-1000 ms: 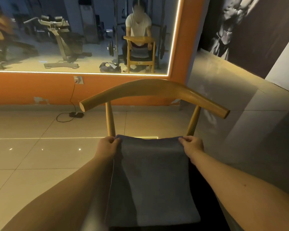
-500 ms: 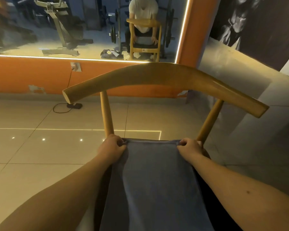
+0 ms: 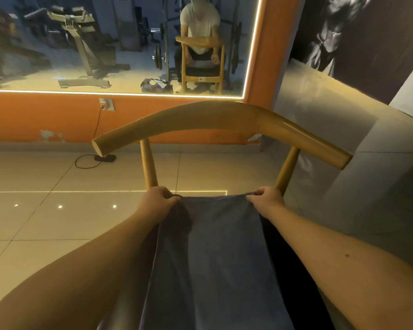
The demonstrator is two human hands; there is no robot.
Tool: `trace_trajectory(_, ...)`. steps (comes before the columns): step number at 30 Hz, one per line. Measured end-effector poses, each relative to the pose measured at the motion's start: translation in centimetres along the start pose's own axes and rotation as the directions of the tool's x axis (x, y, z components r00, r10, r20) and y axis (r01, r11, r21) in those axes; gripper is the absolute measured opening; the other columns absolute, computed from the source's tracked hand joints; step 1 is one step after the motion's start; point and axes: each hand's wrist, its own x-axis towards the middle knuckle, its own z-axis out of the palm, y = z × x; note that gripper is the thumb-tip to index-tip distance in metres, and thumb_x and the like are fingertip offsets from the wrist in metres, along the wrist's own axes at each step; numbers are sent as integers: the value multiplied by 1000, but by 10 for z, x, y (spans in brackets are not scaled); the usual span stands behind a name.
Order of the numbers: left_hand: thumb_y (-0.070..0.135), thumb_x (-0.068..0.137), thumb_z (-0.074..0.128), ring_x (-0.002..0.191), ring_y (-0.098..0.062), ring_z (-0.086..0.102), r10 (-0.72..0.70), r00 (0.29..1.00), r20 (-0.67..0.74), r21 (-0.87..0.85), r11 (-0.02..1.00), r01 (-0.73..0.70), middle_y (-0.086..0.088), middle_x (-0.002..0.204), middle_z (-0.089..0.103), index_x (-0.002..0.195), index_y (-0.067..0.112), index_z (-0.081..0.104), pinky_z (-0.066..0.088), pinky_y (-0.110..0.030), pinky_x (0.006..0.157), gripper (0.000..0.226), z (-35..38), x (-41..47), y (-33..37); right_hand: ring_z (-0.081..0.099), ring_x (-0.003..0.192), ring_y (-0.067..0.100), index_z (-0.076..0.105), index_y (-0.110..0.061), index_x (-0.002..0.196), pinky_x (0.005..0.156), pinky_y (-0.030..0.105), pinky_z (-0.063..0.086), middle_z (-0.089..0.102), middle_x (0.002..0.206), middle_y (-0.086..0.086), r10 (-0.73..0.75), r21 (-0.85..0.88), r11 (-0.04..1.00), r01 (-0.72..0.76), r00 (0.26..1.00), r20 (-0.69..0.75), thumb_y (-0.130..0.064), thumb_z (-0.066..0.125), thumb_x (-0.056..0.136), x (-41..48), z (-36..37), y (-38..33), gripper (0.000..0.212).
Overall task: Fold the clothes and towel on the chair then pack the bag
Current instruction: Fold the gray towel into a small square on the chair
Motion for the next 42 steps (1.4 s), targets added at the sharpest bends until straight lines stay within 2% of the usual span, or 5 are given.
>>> trace_trajectory(13,11,89,72,88,-24,67,181,982,-55,-50,982,-184,-9,90,70,91,9,70,58,-41,84,3,-139,-121,88,66,86,21,72,-20,76,75,29,49,69,83,-2,-193,11,981,194,979,-67,-6,84,76,-112,-135,-61,19)
trace_trajectory(20,9,91,74,100,-21,67,299,948,-109,-38,952,-304,-3,106,71,101,18,71,55,-35,91,14,-212,-204,138,58,76,14,74,-5,101,55,2,40,67,88,6,-403,27,914,404,914,-44,3,80,80,-208,-215,-97,24)
trace_trajectory(30,7,94,70,106,-19,66,377,925,-41,290,891,-350,1,112,70,115,11,76,51,-25,93,22,-286,-291,196,68,92,23,74,-16,103,77,28,55,72,101,7,-442,164,891,424,892,93,-15,77,87,-300,-290,-122,17)
trace_trajectory(36,22,90,78,89,-11,65,326,945,21,198,925,-323,9,92,68,101,22,76,50,-25,74,11,-287,-304,191,63,80,27,74,-12,100,73,34,55,72,98,22,-429,135,899,416,899,87,-16,76,89,-312,-296,-108,12)
trace_trajectory(42,17,94,72,77,-8,73,276,949,155,248,919,-307,3,89,75,103,19,76,52,-15,59,10,-266,-292,172,61,63,11,74,-14,96,56,22,49,70,77,5,-360,52,933,356,925,123,-18,78,88,-299,-282,-92,10)
